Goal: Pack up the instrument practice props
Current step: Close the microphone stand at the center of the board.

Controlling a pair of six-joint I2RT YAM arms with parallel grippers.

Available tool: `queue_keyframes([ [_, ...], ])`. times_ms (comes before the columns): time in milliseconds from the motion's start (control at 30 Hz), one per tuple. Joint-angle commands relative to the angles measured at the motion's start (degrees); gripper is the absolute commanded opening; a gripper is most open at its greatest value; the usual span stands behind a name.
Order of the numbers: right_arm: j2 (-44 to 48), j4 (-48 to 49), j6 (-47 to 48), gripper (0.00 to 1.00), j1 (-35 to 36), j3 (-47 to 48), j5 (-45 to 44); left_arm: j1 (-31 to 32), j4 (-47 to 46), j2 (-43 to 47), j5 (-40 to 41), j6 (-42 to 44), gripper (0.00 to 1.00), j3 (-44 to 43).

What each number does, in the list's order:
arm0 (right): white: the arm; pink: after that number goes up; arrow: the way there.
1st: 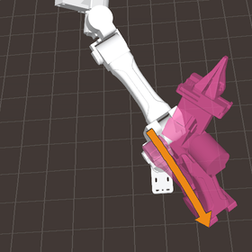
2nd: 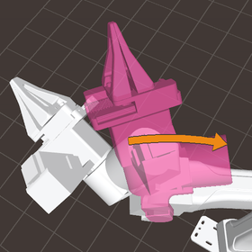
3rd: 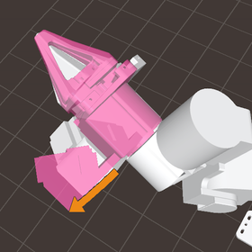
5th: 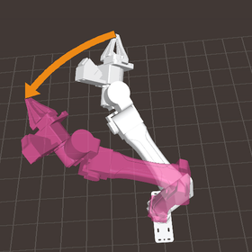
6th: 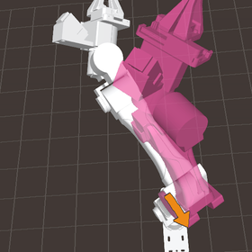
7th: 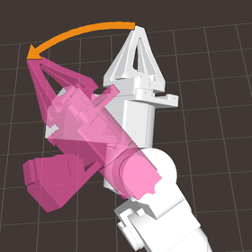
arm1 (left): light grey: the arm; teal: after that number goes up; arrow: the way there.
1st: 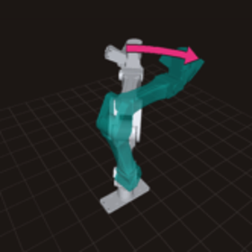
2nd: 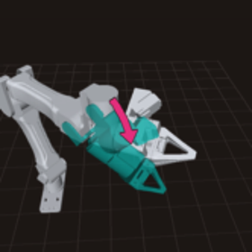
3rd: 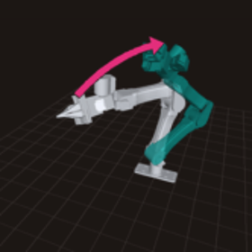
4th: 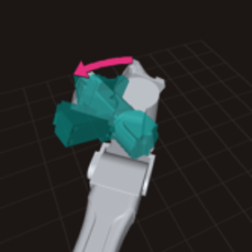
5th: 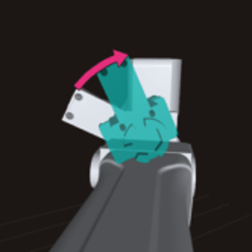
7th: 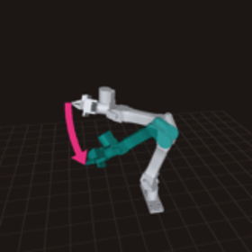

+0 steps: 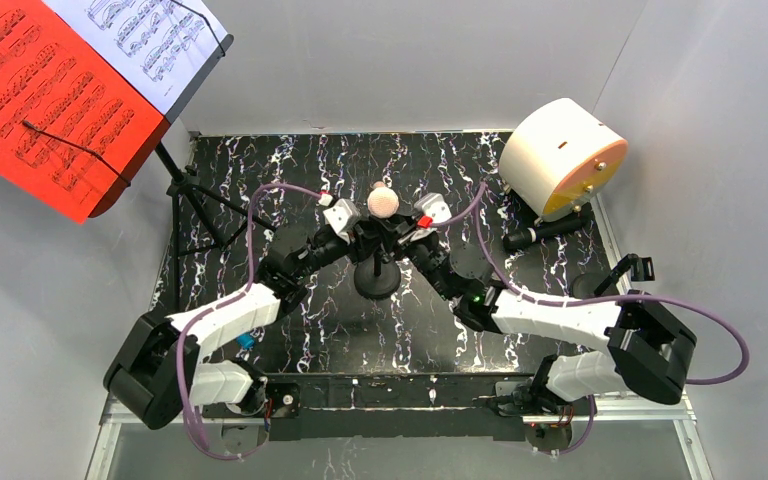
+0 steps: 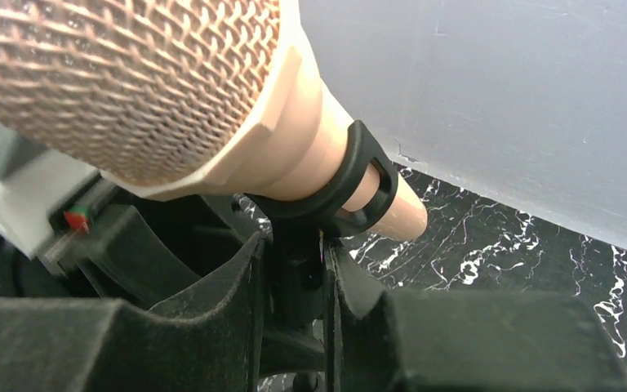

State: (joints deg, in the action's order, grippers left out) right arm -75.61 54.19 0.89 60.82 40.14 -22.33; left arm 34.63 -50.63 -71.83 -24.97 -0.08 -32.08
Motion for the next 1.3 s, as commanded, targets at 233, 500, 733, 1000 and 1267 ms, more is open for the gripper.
queue_keyframes([
  [233, 5.9, 3.0, 2.9, 0.01, 0.0, -7.4, 6.2, 0.9, -0.3, 12.8, 6.7, -3.5, 0.45, 5.7],
  [500, 1.5, 5.7, 3.9, 0.01, -0.4, -8.0, 9.5, 1.0, 15.2, 25.2, 10.5, -0.2, 0.55, 7.9],
  [733, -4.4, 12.0, 2.4, 0.01, -1.3, -10.4, 13.2, 1.0, 20.6, 26.3, 12.4, -0.2, 0.6, 6.0],
  [1000, -8.0, 16.8, -0.4, 0.04, -2.7, -14.6, 13.1, 1.0, 21.1, 24.6, 13.6, 0.5, 0.64, 5.7],
  [1267, -3.2, 12.3, -0.2, 0.36, -3.0, -15.8, 16.3, 1.0, 16.2, 22.8, 10.2, -3.3, 0.67, 7.1],
])
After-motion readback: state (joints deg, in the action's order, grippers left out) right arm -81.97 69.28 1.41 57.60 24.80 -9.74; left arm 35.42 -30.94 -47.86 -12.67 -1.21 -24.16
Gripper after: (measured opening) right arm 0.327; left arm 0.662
